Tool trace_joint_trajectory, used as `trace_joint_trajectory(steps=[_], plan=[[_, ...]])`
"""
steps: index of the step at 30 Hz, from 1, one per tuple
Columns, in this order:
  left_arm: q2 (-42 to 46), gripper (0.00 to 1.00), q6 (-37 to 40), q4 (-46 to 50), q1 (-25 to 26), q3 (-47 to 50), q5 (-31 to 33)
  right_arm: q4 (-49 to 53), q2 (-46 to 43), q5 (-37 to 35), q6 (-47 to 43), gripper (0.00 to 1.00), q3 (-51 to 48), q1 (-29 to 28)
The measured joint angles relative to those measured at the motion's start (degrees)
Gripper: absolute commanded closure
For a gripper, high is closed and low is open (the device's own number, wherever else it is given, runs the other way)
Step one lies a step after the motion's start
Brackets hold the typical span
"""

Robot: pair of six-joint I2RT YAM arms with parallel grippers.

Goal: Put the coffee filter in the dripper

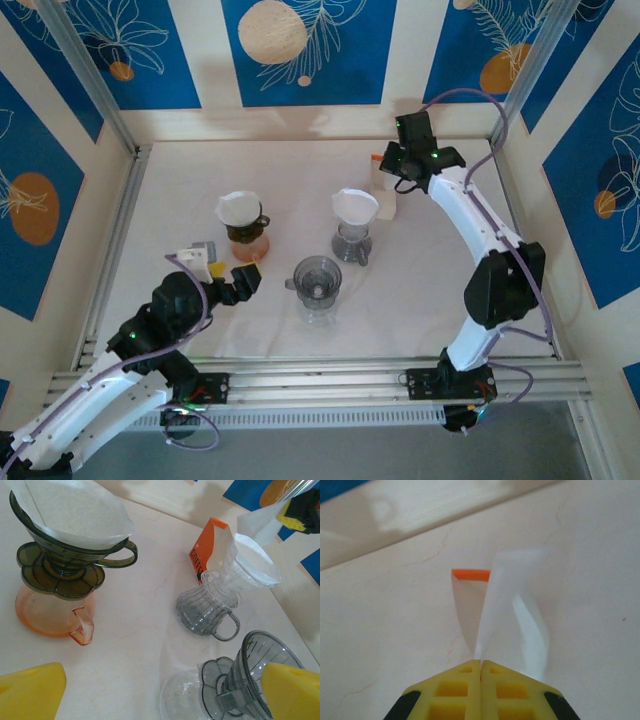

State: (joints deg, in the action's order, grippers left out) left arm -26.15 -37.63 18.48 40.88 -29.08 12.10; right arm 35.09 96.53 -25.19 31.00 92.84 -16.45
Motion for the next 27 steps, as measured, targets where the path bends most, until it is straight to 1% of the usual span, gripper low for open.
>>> trace_joint_trajectory(steps=[5,8,13,16,18,21,24,27], plan=[[1.22,0.00,0.00,0.00,0.00,0.00,0.02,0.02,-7.63,-0.76,-2.05,1.00,-2.71,-0.63],[1.79,0.00,0.00,0.00,0.00,0.00,0.00,0.11,-12.92,0.83,-2.84,1.00,-4.74,-1.86],[1.84,0.00,0.22,0.07,0.00,0.00,0.00,1.86,-21.11,9.14,-4.28,1.00,-7.48,-5.03],[1.84,0.00,0.66,0.44,0.00,0.00,0.00,4.83,-24.44,15.39,-6.19,1.00,-7.41,-8.31],[1.84,0.00,0.98,0.55,0.00,-0.02,0.00,8.39,-25.53,19.17,-7.63,1.00,-6.51,-11.28],[1.84,0.00,1.77,0.72,0.00,-0.26,0.00,14.27,-25.51,23.02,-9.14,1.00,-4.02,-16.22],[1.84,0.00,2.19,0.83,0.00,-0.44,0.00,20.41,-25.09,25.79,-9.75,1.00,-1.57,-20.44],[1.81,0.00,2.23,0.83,0.00,-0.44,-0.02,26.34,-23.76,27.34,-9.66,1.00,1.53,-23.43]])
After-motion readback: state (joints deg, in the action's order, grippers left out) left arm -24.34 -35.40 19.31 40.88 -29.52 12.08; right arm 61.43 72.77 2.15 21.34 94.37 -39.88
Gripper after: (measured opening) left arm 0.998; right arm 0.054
